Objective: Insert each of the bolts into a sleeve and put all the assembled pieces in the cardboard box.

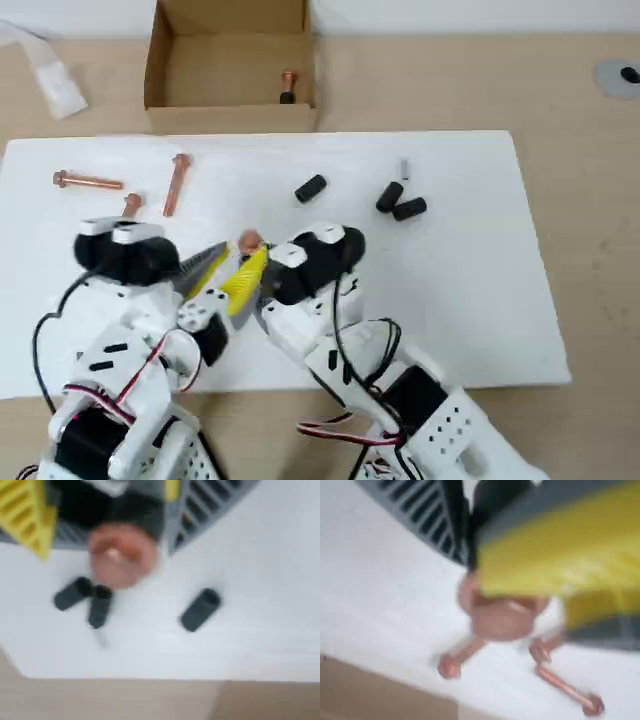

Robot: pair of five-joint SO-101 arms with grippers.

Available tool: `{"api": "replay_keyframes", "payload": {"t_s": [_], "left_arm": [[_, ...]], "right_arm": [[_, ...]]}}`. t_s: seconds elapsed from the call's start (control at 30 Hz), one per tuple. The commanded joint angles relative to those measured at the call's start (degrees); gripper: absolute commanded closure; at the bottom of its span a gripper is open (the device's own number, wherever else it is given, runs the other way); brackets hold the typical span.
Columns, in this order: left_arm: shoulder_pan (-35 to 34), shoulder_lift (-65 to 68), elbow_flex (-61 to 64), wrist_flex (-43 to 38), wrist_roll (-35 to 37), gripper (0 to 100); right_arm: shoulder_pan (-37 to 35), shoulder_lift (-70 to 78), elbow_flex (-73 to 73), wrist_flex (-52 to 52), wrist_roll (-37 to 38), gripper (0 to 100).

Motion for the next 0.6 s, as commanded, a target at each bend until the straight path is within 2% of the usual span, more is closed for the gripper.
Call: {"api": "replay_keyframes", "payload": {"t_s": [0.0,0.13,0.3,0.43,0.57], "left_arm": [[-2.73,0.22,-4.84,2.81,0.62,82],[-2.81,0.22,-8.7,5.89,0.35,82],[-4.66,0.75,-13.54,9.58,-0.97,82],[-10.55,5.49,-14.07,13.27,-11.08,83],[-18.2,10.86,-14.15,13.63,-21.71,95]], "right_arm": [[-0.48,-0.92,-4.0,-1.85,-0.53,98.9],[1.36,-0.75,-4.7,-1.85,-0.53,98.9],[8.84,7.96,-12.7,-1.49,-0.18,98.9],[11.21,23.52,-24.4,-1.85,0.26,98.9],[11.38,40.22,-38.73,-1.85,1.41,98.9]]}}
